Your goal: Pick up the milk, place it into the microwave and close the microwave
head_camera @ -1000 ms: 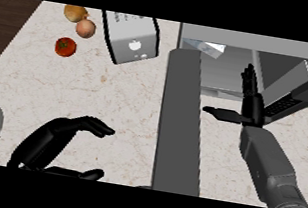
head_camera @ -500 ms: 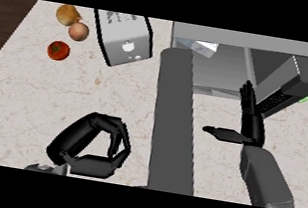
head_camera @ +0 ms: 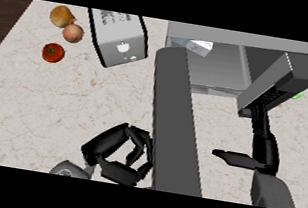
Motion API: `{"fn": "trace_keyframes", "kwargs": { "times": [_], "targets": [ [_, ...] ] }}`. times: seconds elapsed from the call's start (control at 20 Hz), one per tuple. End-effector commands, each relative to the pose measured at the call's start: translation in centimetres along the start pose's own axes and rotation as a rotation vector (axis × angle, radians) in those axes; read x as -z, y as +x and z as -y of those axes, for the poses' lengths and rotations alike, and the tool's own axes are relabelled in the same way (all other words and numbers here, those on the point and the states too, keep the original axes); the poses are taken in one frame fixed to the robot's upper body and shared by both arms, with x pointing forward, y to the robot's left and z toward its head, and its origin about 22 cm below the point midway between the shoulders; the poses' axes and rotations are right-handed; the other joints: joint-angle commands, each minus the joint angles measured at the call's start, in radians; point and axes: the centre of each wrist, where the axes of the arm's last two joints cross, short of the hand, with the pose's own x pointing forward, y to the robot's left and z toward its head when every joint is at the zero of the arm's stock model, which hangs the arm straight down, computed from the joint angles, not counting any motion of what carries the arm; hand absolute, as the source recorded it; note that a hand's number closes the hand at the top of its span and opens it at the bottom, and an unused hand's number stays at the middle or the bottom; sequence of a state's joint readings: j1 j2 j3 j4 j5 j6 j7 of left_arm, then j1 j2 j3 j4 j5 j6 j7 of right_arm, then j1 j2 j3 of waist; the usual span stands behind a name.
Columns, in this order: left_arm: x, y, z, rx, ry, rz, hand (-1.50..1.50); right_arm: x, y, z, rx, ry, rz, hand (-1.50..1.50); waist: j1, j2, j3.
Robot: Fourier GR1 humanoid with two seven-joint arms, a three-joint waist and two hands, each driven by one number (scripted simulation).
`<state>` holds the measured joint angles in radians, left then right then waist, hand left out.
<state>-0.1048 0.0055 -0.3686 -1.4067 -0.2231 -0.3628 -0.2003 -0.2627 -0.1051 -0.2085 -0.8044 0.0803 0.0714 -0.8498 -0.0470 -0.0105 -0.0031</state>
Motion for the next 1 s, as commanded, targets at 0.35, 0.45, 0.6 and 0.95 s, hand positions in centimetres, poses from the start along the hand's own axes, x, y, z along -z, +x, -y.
{"fn": "trace_keyframes", "kwargs": {
  "times": [0.35, 0.45, 0.6, 0.95],
  "targets": [
    [4.3, -1.5, 7.7, 0.082, -0.214, -0.038, 1.50, -4.7, 6.2, 3.7, -0.002, -0.042, 0.064, -1.50, -0.007, 0.009, 0.001],
    [4.5, -1.3, 8.5, 0.061, -0.161, -0.039, 1.50, -6.1, 8.4, 5.9, 0.001, -0.012, 0.076, -1.50, -0.017, 0.008, 0.000],
    [5.6, -1.8, 8.3, 0.043, -0.089, -0.038, 1.50, -4.8, 10.7, 5.7, 0.065, 0.011, 0.117, -1.50, -0.040, 0.014, -0.001],
    [7.1, 0.0, 9.4, 0.011, 0.075, 0.018, 1.50, -3.9, 13.0, 6.2, 0.112, 0.092, 0.131, -1.50, -0.080, 0.024, -0.003]
  ]
}}
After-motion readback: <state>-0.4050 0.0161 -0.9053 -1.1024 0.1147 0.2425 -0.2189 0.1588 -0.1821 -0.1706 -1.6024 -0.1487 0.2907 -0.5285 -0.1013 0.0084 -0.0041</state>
